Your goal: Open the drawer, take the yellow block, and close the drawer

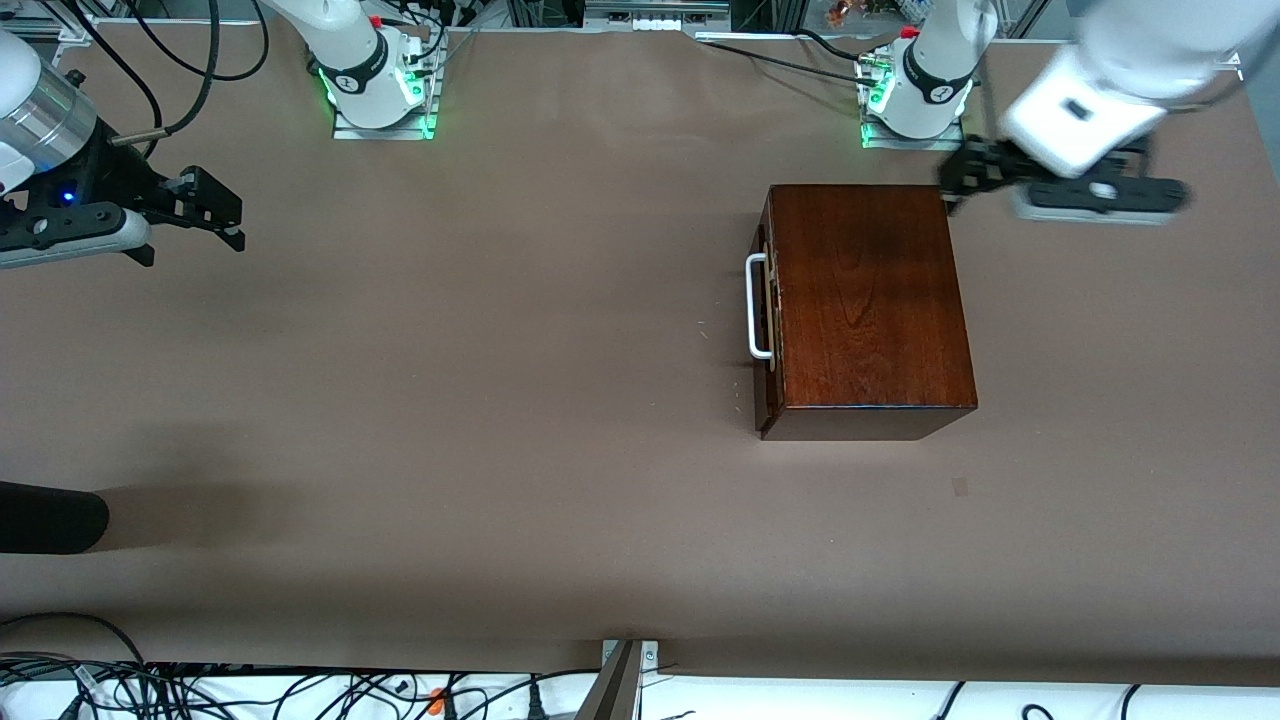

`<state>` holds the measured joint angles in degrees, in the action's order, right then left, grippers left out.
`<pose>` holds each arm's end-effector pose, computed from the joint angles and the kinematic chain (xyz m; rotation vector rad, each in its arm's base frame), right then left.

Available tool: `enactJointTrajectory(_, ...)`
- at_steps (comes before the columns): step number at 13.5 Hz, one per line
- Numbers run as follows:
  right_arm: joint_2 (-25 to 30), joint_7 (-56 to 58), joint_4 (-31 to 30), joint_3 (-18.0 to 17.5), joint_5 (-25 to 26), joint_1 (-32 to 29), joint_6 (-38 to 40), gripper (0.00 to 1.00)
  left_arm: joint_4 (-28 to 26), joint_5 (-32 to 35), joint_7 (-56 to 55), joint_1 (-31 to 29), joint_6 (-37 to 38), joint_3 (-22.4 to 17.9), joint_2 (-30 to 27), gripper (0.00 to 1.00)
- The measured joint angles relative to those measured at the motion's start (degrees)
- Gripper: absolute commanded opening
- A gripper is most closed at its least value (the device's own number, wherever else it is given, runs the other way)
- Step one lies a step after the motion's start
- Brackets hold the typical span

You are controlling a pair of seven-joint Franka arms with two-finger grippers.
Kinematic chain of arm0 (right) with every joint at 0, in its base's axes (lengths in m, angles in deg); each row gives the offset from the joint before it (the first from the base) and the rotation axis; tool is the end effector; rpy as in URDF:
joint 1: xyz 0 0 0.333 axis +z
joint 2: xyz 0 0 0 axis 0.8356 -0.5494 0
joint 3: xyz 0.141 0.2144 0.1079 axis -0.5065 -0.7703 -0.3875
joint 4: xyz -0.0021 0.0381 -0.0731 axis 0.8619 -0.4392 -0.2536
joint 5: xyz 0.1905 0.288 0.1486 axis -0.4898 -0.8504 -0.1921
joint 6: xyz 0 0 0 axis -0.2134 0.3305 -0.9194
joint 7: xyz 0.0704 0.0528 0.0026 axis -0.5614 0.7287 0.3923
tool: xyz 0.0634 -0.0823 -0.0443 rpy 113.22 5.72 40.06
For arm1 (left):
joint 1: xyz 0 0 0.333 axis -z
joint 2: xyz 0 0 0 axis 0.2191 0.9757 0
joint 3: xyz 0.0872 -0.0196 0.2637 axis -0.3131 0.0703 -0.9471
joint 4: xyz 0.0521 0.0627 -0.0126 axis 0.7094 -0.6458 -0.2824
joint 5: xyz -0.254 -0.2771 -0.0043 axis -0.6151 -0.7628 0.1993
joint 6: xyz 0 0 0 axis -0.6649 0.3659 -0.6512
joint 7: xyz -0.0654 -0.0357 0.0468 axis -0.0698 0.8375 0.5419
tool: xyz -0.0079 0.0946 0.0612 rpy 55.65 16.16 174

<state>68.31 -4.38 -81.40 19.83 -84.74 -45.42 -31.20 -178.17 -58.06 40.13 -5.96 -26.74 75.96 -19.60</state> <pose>0.5380 0.0699 0.5728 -3.1173 -0.3026 -0.1065 0.4929 -0.1895 0.5771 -3.1158 0.0697 0.0623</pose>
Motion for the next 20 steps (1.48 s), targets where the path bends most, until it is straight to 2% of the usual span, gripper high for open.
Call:
enactJointTrajectory(2, 0.0, 0.0, 0.0, 0.0, 0.0, 0.0, 0.0, 1.0, 0.2, 0.4, -6.3, 0.2, -1.1, 6.2, 1.5, 1.0)
enactJointTrajectory(4, 0.0, 0.0, 0.0, 0.0, 0.0, 0.0, 0.0, 1.0, 1.4, 3.6, -13.9, 1.1, -1.7, 12.7, 4.4, 1.0)
enactJointTrajectory(6, 0.0, 0.0, 0.0, 0.0, 0.0, 0.0, 0.0, 1.0, 3.4, 6.7, -20.7, 4.7, -1.9, 15.9, 8.3, 1.0)
enactJointTrajectory(9, -0.1, 0.0, 0.0, 0.0, 0.0, 0.0, 0.0, 1.0, 4.6, 11.3, -28.2, 12.1, -1.9, 16.2, 13.6, 1.0)
enactJointTrajectory(11, -0.1, 0.0, 0.0, 0.0, 0.0, 0.0, 0.0, 1.0, 4.7, 14.6, -30.8, 14.4, -2.8, 16.1, 17.3, 1.0)
enactJointTrajectory(17, -0.1, 0.0, 0.0, 0.0, 0.0, 0.0, 0.0, 1.0, 4.4, 20.5, -32.4, 14.8, -7.5, 15.6, 27.6, 1.0)
enactJointTrajectory(20, -0.1, 0.0, 0.0, 0.0, 0.0, 0.0, 0.0, 1.0, 2.7, 23.6, -32.8, 14.8, -10.5, 15.0, 30.8, 1.0)
